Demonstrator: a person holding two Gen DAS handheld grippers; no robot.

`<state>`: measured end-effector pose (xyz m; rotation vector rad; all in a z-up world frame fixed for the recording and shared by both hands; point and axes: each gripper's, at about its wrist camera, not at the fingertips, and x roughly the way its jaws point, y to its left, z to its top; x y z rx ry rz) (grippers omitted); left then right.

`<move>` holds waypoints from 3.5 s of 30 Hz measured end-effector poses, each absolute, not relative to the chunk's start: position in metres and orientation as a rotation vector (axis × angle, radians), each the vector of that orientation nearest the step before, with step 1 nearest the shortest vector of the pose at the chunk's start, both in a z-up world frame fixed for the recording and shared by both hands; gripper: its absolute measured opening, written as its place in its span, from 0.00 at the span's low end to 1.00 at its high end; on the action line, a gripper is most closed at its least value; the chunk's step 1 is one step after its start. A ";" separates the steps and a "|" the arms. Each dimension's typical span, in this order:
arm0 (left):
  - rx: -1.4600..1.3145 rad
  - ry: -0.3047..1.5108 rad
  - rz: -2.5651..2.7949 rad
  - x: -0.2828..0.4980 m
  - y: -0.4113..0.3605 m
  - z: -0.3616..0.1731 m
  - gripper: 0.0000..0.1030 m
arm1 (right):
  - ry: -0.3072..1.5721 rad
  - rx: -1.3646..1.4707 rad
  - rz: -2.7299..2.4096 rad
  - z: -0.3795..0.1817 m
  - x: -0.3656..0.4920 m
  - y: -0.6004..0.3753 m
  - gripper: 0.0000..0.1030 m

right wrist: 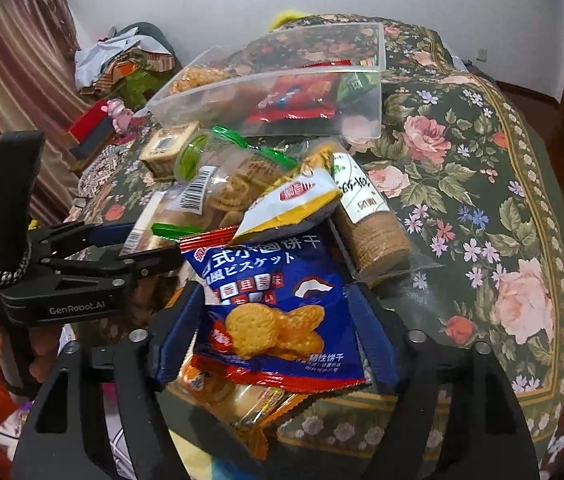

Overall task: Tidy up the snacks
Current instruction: 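Grasp the long biscuit roll with the left tool while the right tool grasps the blue biscuit bag, then carry the biscuit roll and blue biscuit bag over the clear box and release both, then lower the left tool onto the green-sealed bread bag while the right tool grasps the cream bread pack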

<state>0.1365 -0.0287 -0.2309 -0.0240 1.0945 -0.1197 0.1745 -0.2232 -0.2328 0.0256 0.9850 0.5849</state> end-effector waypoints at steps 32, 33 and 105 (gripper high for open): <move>-0.051 0.900 -0.095 0.118 -0.006 -0.170 0.44 | 0.829 0.059 0.605 -0.182 0.168 -0.212 0.59; -0.050 0.893 -0.095 0.118 -0.006 -0.167 0.44 | 0.811 0.062 0.603 -0.177 0.168 -0.213 0.59; -0.045 0.780 -0.116 0.258 -0.017 -0.115 0.54 | 0.763 -0.051 0.476 -0.154 0.304 -0.184 0.81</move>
